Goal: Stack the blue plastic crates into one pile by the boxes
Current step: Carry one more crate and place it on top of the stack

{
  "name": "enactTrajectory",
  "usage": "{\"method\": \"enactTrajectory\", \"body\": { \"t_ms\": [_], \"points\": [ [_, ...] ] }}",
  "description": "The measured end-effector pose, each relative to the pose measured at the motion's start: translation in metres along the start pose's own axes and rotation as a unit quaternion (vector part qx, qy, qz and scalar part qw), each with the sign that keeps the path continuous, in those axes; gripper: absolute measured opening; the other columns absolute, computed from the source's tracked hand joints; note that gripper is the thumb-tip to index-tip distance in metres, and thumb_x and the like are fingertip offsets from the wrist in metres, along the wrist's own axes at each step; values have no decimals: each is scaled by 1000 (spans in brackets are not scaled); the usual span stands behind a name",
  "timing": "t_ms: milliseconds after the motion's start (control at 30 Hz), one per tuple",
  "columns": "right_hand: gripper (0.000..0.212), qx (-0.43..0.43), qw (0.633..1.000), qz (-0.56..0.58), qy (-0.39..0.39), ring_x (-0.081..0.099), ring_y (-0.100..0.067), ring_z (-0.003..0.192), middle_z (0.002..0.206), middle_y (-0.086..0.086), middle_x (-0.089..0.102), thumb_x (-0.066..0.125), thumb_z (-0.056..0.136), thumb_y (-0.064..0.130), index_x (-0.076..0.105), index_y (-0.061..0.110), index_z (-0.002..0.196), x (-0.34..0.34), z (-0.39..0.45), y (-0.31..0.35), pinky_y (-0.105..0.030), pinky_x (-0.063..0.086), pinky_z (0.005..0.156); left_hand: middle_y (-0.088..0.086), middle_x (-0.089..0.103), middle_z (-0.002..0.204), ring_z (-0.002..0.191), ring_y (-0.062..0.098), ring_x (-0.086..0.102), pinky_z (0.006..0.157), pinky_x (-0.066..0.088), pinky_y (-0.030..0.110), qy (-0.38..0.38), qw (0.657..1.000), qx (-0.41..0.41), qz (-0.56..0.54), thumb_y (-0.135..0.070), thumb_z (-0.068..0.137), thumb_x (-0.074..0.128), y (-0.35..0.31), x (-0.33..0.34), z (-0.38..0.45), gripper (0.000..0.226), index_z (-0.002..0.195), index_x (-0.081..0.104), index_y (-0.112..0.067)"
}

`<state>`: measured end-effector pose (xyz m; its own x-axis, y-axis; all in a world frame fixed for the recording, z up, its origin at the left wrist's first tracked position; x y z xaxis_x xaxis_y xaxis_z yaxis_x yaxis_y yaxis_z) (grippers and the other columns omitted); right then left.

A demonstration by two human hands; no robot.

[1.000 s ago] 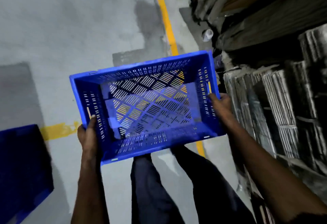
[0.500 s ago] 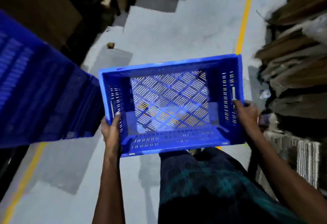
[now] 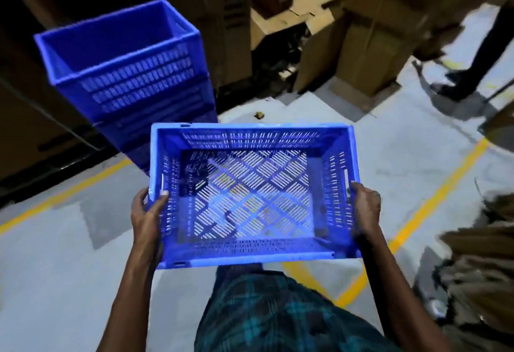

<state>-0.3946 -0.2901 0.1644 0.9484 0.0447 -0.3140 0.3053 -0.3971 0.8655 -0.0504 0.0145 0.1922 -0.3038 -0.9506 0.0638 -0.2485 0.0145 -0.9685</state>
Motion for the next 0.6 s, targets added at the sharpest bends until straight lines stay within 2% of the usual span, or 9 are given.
{"method": "enactTrajectory", "body": {
  "t_ms": [67, 133, 300, 433, 467, 533, 600],
  "points": [
    [32, -23, 999, 12, 20, 47, -23, 56, 59, -6, 46, 63, 67, 51, 61, 19, 65, 9, 4, 20, -51, 47, 57, 9, 63, 112, 89, 20, 63, 78, 55, 30, -15, 999, 27, -27, -20, 86, 70, -9, -5, -11, 41, 125, 56, -16],
    [27, -44, 998, 29, 32, 42, -23, 58, 63, -7, 43, 63, 66, 51, 56, 25, 68, 19, 3, 40, -43, 41, 58, 12, 64, 116, 96, 25, 63, 82, 54, 34, -32, 997, 52, -51, -22, 84, 70, -19, -11, -20, 45, 126, 55, -15],
    [27, -91, 991, 58, 82, 46, -26, 59, 67, -10, 45, 64, 68, 48, 53, 23, 71, 50, 0, 85, -41, 42, 59, 20, 63, 129, 114, 42, 61, 99, 48, 57, -81, 988, 83, -97, -26, 81, 72, -43, -28, -31, 54, 131, 54, -17],
    [26, -126, 981, 80, 120, 46, -25, 58, 64, -11, 45, 64, 68, 45, 53, 21, 71, 85, 2, 123, -42, 44, 58, 17, 64, 126, 106, 33, 62, 99, 47, 56, -103, 981, 108, -126, -25, 80, 71, -68, -31, -22, 54, 130, 54, -16],
    [30, -126, 981, 75, 126, 47, -26, 59, 63, -10, 47, 64, 67, 47, 53, 19, 71, 94, 5, 131, -44, 47, 62, 16, 64, 124, 104, 31, 62, 99, 47, 55, -108, 978, 115, -134, -25, 79, 71, -75, -31, -18, 51, 128, 56, -18],
    [48, -132, 980, 67, 133, 54, -30, 63, 62, -7, 54, 64, 65, 53, 53, 8, 80, 115, 17, 151, -51, 53, 77, 17, 64, 123, 103, 29, 62, 98, 46, 53, -118, 973, 129, -150, -24, 79, 71, -86, -31, -6, 45, 122, 58, -22],
    [58, -154, 978, 67, 126, 56, -31, 67, 62, -5, 57, 65, 66, 56, 53, 4, 88, 136, 30, 172, -58, 51, 89, 15, 64, 121, 102, 28, 61, 98, 46, 51, -121, 969, 142, -159, -22, 81, 70, -96, -29, 7, 44, 123, 57, -22]
  ]
}}
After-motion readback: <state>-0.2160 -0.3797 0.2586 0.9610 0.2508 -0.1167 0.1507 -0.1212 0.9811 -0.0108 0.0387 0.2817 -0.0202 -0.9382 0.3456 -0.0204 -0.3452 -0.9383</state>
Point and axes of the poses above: each hand's wrist, its own z-axis towards the middle knuckle, its own x-axis out of the palm, y = z × x, the point moved 3 cm from there along z, towards the middle knuckle
